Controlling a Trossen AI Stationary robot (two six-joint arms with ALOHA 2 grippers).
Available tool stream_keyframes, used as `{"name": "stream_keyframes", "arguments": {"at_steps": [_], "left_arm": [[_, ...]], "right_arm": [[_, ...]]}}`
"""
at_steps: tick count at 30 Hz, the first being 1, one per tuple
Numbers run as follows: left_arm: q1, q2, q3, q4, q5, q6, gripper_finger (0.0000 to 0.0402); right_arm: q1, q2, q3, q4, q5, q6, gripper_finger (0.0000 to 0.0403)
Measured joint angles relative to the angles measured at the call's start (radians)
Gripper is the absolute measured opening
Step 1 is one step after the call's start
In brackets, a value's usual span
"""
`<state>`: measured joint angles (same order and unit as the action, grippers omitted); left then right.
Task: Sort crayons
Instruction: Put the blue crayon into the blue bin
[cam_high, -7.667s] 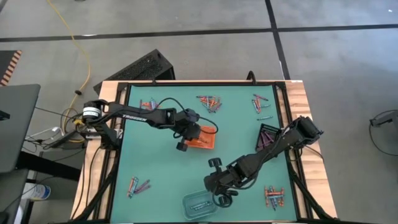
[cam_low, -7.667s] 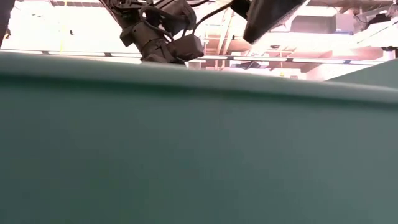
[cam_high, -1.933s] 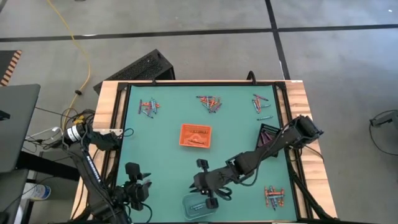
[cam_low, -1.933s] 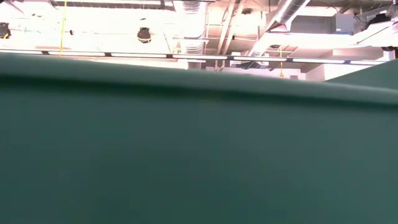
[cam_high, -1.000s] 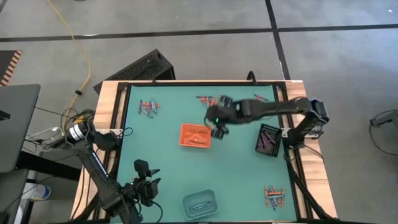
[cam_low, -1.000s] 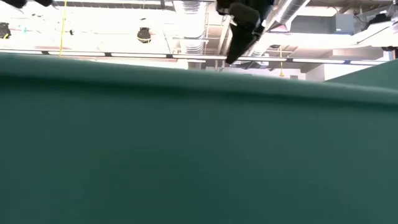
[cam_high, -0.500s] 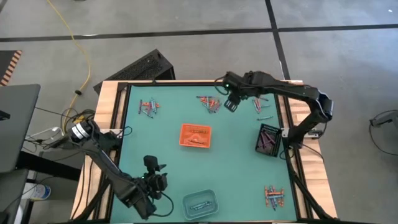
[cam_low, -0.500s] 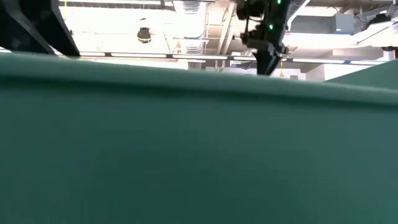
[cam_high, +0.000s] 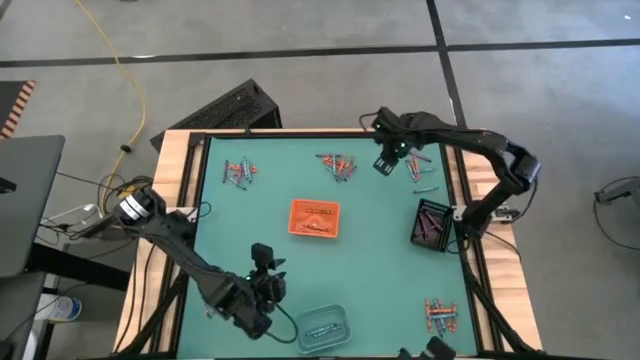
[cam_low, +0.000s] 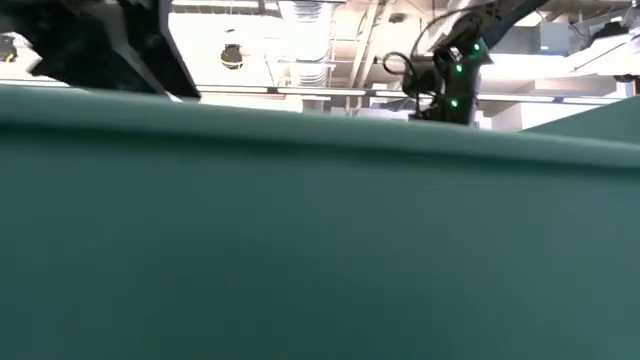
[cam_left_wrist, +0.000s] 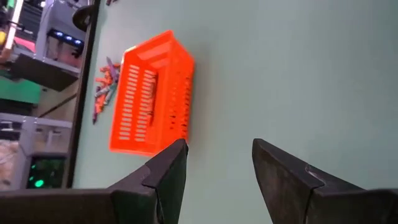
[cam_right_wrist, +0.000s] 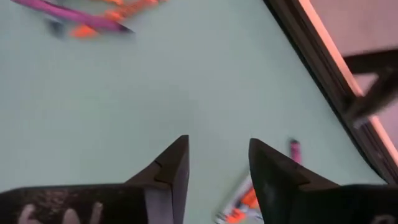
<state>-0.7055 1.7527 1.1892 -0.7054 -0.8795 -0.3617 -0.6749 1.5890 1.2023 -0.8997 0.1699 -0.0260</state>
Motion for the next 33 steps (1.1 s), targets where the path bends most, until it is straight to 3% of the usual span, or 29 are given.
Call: {"name": "stream_keyframes", "arguments": {"at_steps": [7,14,19,25,33], "left_arm": [[0.097,0.0,0.0,0.034,0.027,0.111,0.0171],[0.182,0.0,0.0,0.159,0.16,0.283,0.0171],[0.245,0.0,0.0,0.226,0.253,0.386,0.0171],[0.328,0.0,-0.007,0.349,0.459,0.485,0.0171],[0.398,0.0,-0.16,0.676,0.79,0.577,0.0171]], "right_arm": [[-0.169,0.0,-0.043,0.007,0.0,-0.097,0.0146],[-0.3,0.0,-0.077,-0.004,-0.065,-0.154,0.0138],[-0.33,0.0,-0.08,-0.07,-0.101,-0.137,0.0137],[-0.308,0.0,-0.08,-0.189,-0.1,-0.231,0.0137],[-0.239,0.0,-0.107,-0.201,-0.079,-0.379,0.0136]]}}
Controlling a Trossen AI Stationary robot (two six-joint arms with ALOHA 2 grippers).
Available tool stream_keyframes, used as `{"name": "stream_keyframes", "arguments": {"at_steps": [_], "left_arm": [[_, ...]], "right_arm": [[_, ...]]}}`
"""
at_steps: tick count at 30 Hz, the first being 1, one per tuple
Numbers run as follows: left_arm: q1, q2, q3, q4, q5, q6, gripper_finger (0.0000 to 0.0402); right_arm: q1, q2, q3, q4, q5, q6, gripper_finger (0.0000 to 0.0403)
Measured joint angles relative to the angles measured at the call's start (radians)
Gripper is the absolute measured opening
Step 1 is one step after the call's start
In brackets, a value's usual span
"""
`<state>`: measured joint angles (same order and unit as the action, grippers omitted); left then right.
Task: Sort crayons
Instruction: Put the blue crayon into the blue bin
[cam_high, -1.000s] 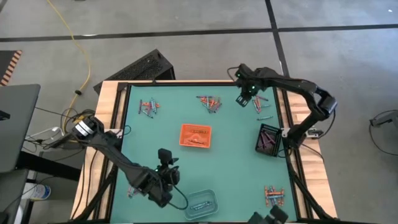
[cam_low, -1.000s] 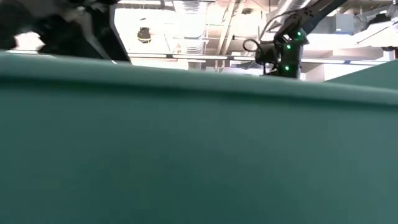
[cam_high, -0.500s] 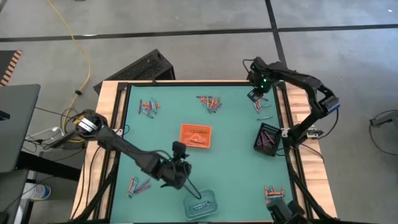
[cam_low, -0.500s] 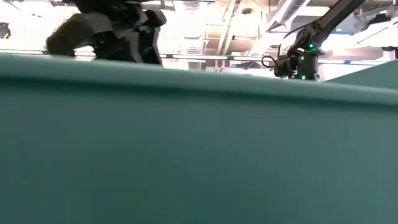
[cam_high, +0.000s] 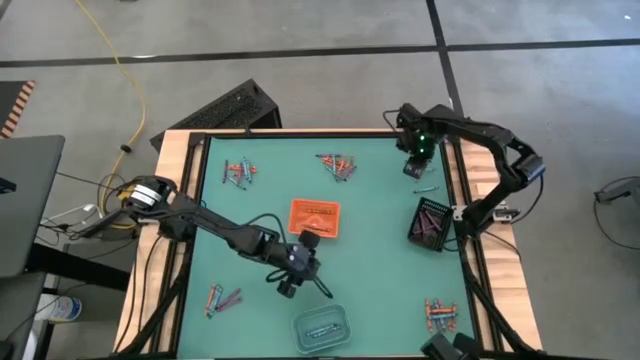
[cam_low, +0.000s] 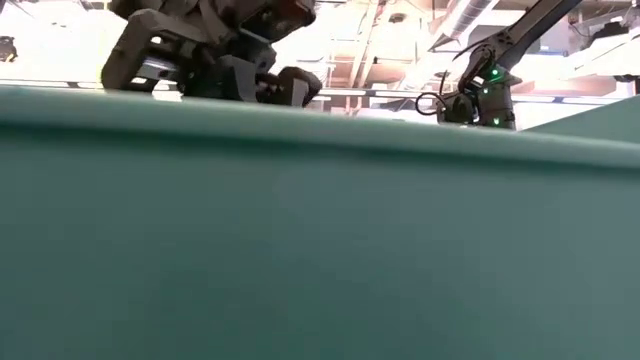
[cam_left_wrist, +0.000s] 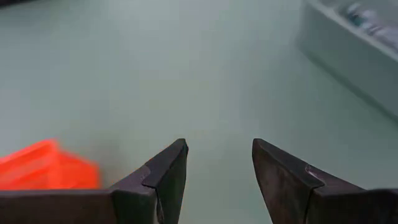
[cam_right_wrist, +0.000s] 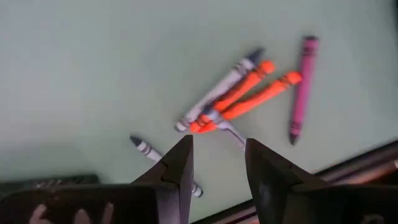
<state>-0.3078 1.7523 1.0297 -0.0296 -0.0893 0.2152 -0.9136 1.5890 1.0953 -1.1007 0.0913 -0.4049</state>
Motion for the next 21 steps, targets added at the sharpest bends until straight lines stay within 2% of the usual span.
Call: {"name": "stream_keyframes", "arguments": {"at_steps": [4,9,21], "left_arm": [[0.007,0.0,-0.038,0.081,0.064,0.004,0.0171],[0.007,0.0,-0.051,0.097,0.107,0.013,0.0171],[0.007,0.0,-0.051,0.1,0.112,0.028,0.0171]], "right_arm": [[0.029,0.0,-0.049,0.007,0.046,-0.081,0.0136],[0.027,0.0,-0.106,0.007,0.105,-0.157,0.0136],[0.014,0.0,-0.172,0.161,0.128,-0.186,0.0136]]}}
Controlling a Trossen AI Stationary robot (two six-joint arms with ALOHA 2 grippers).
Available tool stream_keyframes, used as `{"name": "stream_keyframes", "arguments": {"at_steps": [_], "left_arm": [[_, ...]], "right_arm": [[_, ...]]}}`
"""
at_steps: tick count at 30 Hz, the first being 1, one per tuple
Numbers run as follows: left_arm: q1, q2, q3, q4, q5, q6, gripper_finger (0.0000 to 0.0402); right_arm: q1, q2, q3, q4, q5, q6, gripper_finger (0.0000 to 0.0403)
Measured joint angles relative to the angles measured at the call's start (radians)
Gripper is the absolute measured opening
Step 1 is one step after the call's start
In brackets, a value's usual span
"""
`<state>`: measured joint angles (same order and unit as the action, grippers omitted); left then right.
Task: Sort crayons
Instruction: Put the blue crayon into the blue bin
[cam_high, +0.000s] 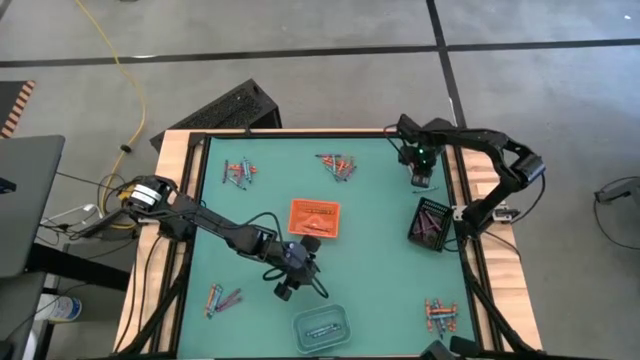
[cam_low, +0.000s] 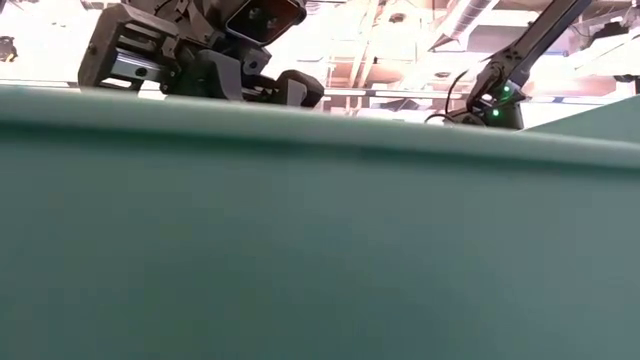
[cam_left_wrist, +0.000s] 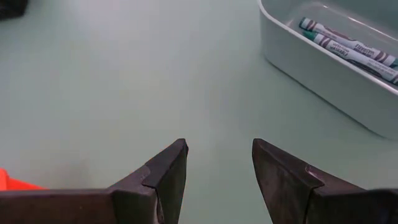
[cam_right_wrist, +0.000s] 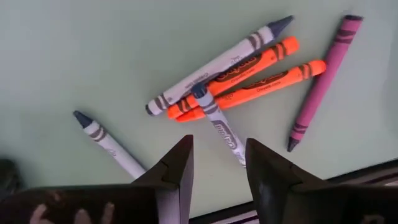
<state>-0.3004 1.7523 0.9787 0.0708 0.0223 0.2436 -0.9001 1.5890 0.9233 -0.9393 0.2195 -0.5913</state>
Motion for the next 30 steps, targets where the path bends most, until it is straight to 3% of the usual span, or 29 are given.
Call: {"name": "stream_keyframes", "arguments": {"at_steps": [22,30], "left_arm": [[-0.001,0.0,0.0,-0.005,0.001,-0.015,0.0171],[-0.001,0.0,0.0,-0.005,0.002,-0.018,0.0171]], "right_arm": [[0.038,0.063,-0.033,0.106,0.046,-0.038,0.0134],[0.05,0.068,-0.034,0.092,0.045,-0.038,0.0058]]}}
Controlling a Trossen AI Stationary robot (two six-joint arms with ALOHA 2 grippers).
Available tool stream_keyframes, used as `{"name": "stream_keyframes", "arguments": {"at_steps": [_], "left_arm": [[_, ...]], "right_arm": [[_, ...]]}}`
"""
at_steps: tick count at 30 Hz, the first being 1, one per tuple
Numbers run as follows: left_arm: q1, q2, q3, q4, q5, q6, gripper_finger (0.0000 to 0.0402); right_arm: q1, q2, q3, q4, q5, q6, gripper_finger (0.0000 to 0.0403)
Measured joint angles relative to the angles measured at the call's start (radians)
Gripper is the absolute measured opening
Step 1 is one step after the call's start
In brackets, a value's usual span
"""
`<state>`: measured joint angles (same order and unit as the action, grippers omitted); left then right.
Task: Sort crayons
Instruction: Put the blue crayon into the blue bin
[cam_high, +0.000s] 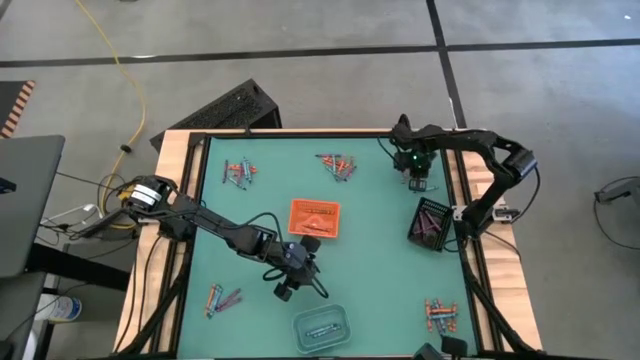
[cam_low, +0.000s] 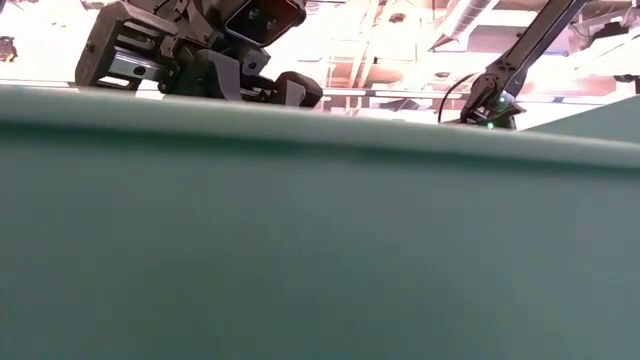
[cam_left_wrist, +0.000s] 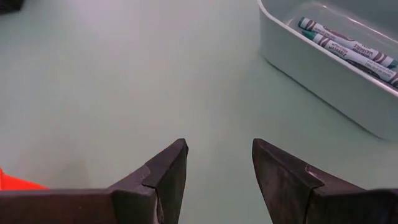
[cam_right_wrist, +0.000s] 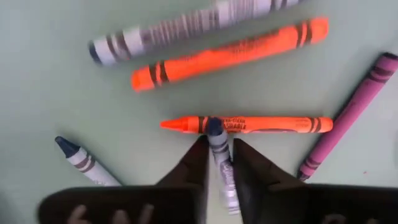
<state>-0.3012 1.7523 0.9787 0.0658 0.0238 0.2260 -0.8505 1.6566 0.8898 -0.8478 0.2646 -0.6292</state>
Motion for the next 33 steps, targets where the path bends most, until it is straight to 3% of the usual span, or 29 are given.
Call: {"name": "stream_keyframes", "arguments": {"at_steps": [5,16,25,33], "left_arm": [[0.0,0.0,0.0,0.0,0.0,-0.001,0.0171],[0.0,0.0,0.0,-0.001,0.0,-0.001,0.0171],[0.0,0.0,0.0,-0.048,-0.026,0.005,0.0171],[0.0,-0.039,0.0,-0.198,-0.078,-0.009,0.0171]], "right_arm": [[-0.001,0.0,0.0,-0.034,0.0,0.0,0.0008],[0.0,-0.027,0.0,-0.11,0.056,0.06,0.0003],[0.07,-0.174,0.001,-0.124,0.055,0.097,0.0002],[0.254,-0.341,0.043,-0.139,-0.104,0.22,0.0001]]}}
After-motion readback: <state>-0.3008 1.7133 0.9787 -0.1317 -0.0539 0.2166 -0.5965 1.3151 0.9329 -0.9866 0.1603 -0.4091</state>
